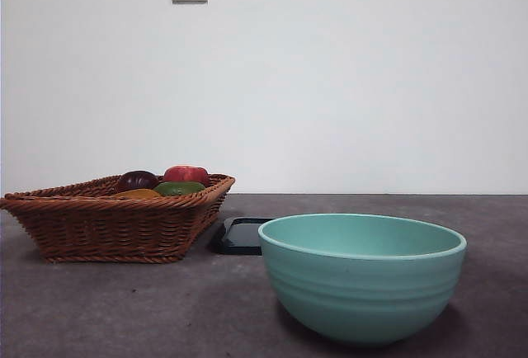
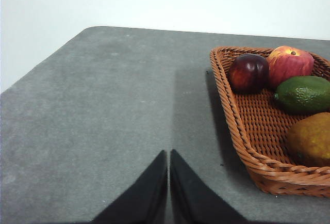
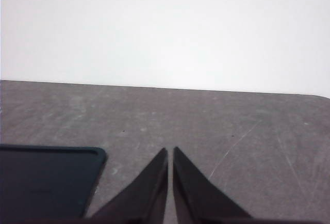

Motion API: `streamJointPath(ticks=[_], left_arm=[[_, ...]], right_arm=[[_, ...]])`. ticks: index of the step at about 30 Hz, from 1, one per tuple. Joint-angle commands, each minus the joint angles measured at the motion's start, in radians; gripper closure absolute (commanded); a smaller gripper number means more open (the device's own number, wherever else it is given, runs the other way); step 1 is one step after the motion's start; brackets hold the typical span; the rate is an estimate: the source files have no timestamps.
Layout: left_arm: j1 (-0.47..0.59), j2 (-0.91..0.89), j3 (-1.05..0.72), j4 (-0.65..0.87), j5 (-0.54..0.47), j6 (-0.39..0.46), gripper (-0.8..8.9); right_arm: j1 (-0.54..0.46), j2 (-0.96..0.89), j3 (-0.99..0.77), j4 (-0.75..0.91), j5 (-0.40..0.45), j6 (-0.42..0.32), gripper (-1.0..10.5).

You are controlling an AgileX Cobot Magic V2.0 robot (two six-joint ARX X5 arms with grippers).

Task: Pick up the wifruite, put it on the bowl, pick up the plate, put it on desk

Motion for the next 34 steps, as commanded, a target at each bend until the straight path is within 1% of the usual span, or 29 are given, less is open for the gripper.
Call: streamJointPath(ticks=[1, 3, 5, 7, 10, 11, 14, 16, 20, 24, 31, 34], left_arm=[[0.0, 0.0, -0.019, -0.003, 0.027, -0.004, 8.06], [0.0, 0.0, -0.012, -0.004, 0.065, -0.032, 8.06], [0.0, 0.0, -0.003, -0.003, 0.092, -0.093, 8.06], [-0.003, 0.002, 0.008, -0.005, 0.114, -0.15, 8.05], [-0.015, 0.002, 0.033, -0.005, 0.134, -0.197, 8.05], [-0.02, 0.002, 0.044, -0.005, 0.143, -0.217, 8.05], [-0.037, 0.004, 0.09, -0.004, 0.168, -0.322, 8.05], [-0.051, 0.011, 0.122, -0.006, 0.218, -0.348, 8.04], [-0.078, 0.05, 0.2, -0.056, 0.288, -0.363, 8.04], [-0.099, 0.109, 0.317, -0.171, 0.327, -0.362, 8.04], [-0.115, 0.216, 0.549, -0.298, 0.353, -0.358, 8.04], [-0.116, 0.27, 0.645, -0.34, 0.389, -0.358, 8.04]], right_arm=[[-0.001, -0.003, -0.003, -0.011, -0.02, 0.064, 9.4], [-0.001, -0.002, -0.002, -0.016, -0.045, 0.115, 9.4], [-0.001, -0.002, 0.003, -0.048, -0.074, 0.168, 9.4], [0.0, 0.001, 0.012, -0.088, -0.082, 0.254, 9.4], [0.001, 0.014, 0.032, -0.106, -0.138, 0.359, 9.4], [0.004, 0.019, 0.042, -0.109, -0.152, 0.38, 9.4], [0.023, 0.046, 0.092, -0.125, -0.187, 0.454, 9.4], [0.044, 0.07, 0.139, -0.148, -0.204, 0.502, 9.4], [0.097, 0.126, 0.248, -0.227, -0.215, 0.518, 9.4], [0.146, 0.195, 0.365, -0.309, -0.23, 0.513, 9.4], [0.209, 0.327, 0.581, -0.483, -0.256, 0.462, 9.4], [0.224, 0.372, 0.664, -0.558, -0.264, 0.433, 9.4]])
